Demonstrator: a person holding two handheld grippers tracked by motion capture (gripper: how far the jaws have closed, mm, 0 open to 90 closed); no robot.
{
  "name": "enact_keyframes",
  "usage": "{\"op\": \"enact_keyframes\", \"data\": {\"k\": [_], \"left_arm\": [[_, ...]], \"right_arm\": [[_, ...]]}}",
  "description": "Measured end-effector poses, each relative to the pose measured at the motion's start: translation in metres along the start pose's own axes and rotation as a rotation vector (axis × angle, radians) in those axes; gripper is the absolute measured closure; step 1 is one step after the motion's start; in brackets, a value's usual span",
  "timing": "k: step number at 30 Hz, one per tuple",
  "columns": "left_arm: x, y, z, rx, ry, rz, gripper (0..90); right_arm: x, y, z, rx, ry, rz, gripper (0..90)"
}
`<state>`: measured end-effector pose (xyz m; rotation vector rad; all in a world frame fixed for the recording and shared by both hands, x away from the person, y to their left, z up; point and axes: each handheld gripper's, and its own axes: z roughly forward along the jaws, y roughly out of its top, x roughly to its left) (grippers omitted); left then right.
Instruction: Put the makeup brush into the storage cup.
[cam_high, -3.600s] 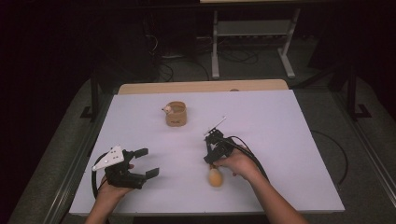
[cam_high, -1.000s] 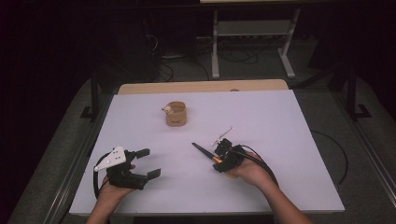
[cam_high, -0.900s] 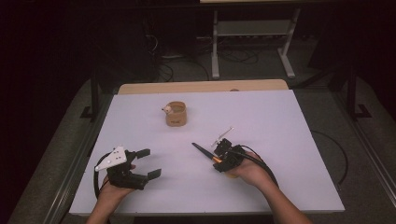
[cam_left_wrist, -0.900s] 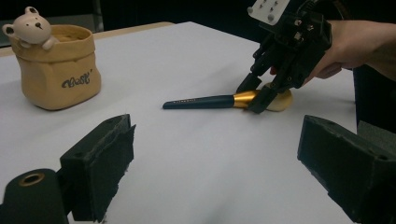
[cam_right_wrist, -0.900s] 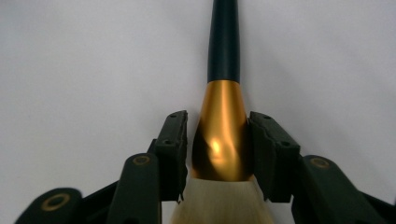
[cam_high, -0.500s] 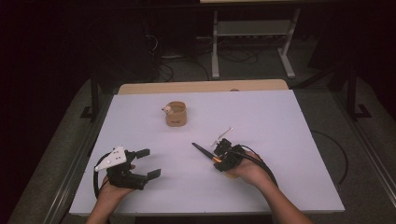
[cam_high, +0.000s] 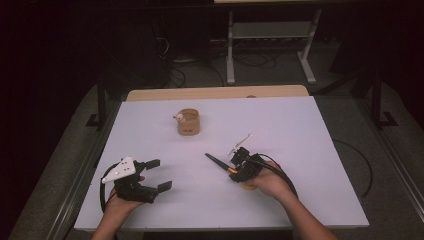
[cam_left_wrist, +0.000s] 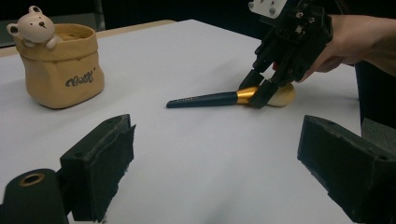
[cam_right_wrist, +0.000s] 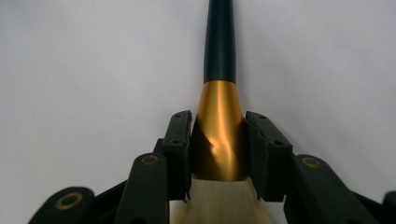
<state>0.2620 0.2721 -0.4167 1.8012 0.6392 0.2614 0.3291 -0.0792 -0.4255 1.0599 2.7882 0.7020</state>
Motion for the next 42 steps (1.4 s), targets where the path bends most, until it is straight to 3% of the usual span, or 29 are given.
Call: {"op": "enact_keyframes", "data": {"k": [15,28,33,40,42], "left_arm": [[0.001,0.000,0.001,0.011,-0.003,0.006,10.2],[0.002,0.000,0.000,0.011,-0.010,0.012,10.1],[0.002,0.002,-0.001,0.008,-0.017,0.011,10.1],[0.004,0.005,0.002,0.029,-0.048,0.034,10.1],[0.004,0.007,0.003,0.038,-0.050,0.048,10.1]], "right_arm": [[-0.014,-0.003,-0.023,-0.108,0.077,0.010,62.1],[-0.023,-0.007,-0.053,-0.180,0.123,-0.051,62.1],[-0.026,-0.010,-0.060,-0.192,0.137,-0.051,62.1],[-0.024,-0.011,-0.066,-0.206,0.168,-0.081,62.1],[-0.024,-0.011,-0.066,-0.207,0.170,-0.109,62.1]]}}
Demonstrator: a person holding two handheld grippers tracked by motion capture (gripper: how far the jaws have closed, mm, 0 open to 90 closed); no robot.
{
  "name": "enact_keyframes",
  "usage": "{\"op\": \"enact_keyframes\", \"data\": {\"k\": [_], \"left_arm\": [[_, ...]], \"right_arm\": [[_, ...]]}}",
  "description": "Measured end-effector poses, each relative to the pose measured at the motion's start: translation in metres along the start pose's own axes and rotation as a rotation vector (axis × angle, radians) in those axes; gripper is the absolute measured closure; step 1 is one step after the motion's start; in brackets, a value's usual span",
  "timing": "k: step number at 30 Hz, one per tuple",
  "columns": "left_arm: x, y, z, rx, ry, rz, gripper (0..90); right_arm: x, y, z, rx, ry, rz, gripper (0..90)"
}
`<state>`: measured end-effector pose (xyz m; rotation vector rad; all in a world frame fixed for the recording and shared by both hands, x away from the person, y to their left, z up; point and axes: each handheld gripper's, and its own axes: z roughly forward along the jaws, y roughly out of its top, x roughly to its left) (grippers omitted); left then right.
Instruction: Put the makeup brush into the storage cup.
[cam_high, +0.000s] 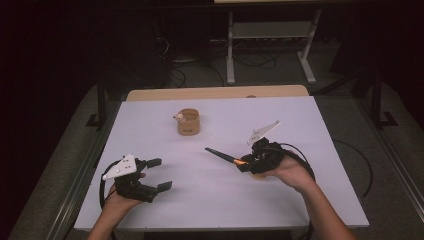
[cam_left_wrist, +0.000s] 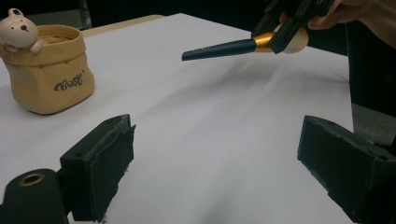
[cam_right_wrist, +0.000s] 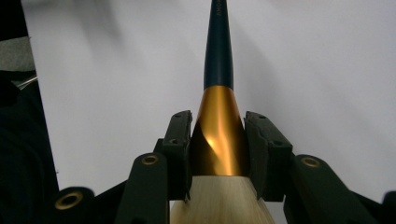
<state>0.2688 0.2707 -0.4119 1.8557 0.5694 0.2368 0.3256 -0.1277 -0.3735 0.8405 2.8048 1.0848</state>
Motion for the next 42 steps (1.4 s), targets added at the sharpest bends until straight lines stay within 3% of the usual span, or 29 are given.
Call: {"op": "enact_keyframes", "data": {"k": [15,17,22,33,42], "left_arm": [[0.003,0.026,0.014,0.031,-0.073,0.081,11.9],[0.003,0.029,0.018,0.035,-0.086,0.088,11.9],[0.005,0.037,0.025,0.047,-0.113,0.103,11.9],[0.007,0.053,0.040,0.063,-0.162,0.152,12.3],[-0.002,0.060,0.058,0.121,-0.223,0.211,12.4]], "right_arm": [[0.005,0.002,-0.004,-0.004,0.047,-0.094,62.2],[0.007,0.003,-0.006,-0.007,0.054,-0.072,62.2],[0.006,0.004,-0.008,-0.013,0.050,-0.120,62.1],[0.009,0.006,-0.010,-0.010,0.067,-0.145,62.1],[0.013,0.007,-0.006,0.006,0.092,-0.175,62.2]]}}
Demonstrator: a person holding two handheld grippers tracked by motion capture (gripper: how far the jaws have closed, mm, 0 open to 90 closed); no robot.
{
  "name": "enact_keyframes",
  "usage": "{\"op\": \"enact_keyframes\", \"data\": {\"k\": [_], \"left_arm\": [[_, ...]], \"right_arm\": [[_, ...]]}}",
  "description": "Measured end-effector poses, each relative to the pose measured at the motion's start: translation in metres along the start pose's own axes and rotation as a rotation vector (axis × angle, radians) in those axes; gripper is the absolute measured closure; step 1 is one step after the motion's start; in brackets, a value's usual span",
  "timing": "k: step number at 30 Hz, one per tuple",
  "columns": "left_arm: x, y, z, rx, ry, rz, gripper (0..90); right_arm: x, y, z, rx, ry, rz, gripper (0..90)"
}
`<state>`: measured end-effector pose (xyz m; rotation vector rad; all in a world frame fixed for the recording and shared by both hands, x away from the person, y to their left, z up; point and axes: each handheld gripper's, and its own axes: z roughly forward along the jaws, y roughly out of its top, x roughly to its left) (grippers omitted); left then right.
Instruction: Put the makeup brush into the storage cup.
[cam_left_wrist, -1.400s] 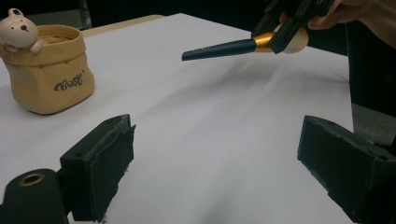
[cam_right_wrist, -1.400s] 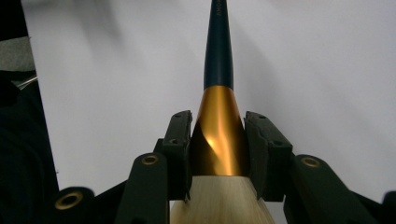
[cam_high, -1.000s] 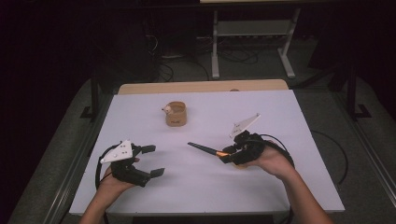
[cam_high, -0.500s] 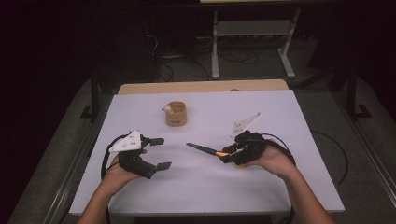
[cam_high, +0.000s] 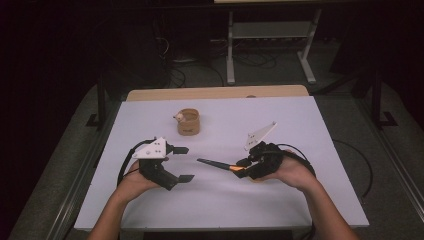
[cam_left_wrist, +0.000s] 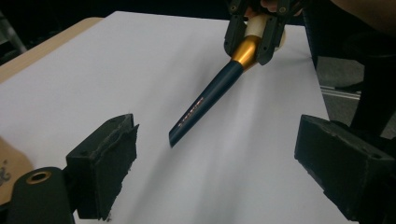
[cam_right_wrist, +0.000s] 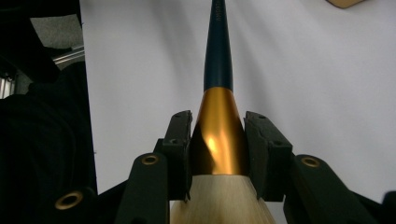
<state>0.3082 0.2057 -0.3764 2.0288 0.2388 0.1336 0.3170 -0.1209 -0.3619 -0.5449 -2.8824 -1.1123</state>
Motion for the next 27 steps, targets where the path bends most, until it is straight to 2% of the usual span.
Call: {"op": "enact_keyframes", "data": {"k": [8,9,11,24,27], "left_arm": [[-0.001,0.005,0.007,0.002,-0.038,0.014,12.4],[-0.002,0.004,0.009,0.015,-0.048,0.023,12.4],[-0.002,0.003,0.010,0.026,-0.053,0.033,12.4],[-0.004,0.003,0.019,0.073,-0.076,0.063,12.4],[-0.005,0.003,0.021,0.082,-0.085,0.061,12.4]], "right_arm": [[0.002,0.001,0.005,0.013,0.019,-0.018,62.2],[0.003,0.002,0.006,0.018,0.019,-0.029,62.1],[0.004,0.002,0.006,0.020,0.025,-0.024,62.2],[0.010,0.006,0.014,0.033,0.056,-0.063,62.1],[0.012,0.007,0.015,0.033,0.065,-0.069,62.2]]}}
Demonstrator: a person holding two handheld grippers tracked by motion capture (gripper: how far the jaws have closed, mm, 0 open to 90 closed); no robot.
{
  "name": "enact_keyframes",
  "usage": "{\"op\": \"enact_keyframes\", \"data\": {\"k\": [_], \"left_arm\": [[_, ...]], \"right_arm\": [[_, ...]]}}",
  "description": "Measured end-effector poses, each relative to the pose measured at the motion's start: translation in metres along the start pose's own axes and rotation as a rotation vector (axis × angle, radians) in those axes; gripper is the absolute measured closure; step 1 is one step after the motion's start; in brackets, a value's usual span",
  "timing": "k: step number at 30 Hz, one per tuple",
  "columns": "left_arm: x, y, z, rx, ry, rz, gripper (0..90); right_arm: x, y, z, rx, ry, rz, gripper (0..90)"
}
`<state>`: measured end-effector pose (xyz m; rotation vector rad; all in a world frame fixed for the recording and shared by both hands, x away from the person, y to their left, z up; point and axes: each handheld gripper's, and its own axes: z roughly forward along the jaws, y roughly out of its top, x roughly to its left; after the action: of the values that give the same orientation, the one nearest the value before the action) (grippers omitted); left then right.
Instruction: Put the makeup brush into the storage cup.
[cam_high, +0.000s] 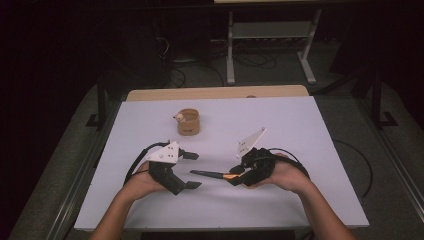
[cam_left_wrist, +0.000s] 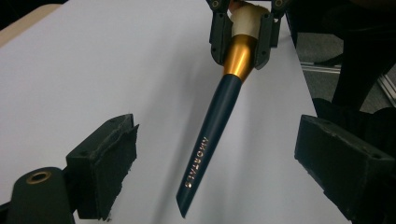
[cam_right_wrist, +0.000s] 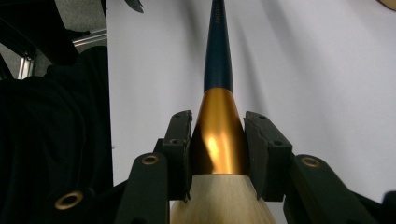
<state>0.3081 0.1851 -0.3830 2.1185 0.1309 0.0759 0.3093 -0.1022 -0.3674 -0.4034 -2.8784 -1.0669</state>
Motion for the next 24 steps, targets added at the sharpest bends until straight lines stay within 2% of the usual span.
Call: {"op": "enact_keyframes", "data": {"k": [6,16,24], "left_arm": [[-0.003,0.000,0.006,0.023,-0.022,-0.008,12.5],[-0.006,0.000,0.015,0.059,-0.062,0.005,13.8],[-0.010,0.001,0.023,0.090,-0.098,0.012,18.9]], "right_arm": [[0.003,0.002,0.004,0.003,0.019,-0.018,62.2],[0.008,0.005,0.009,0.016,0.043,-0.030,62.2],[0.010,0.007,0.014,0.017,0.062,-0.042,62.2]]}}
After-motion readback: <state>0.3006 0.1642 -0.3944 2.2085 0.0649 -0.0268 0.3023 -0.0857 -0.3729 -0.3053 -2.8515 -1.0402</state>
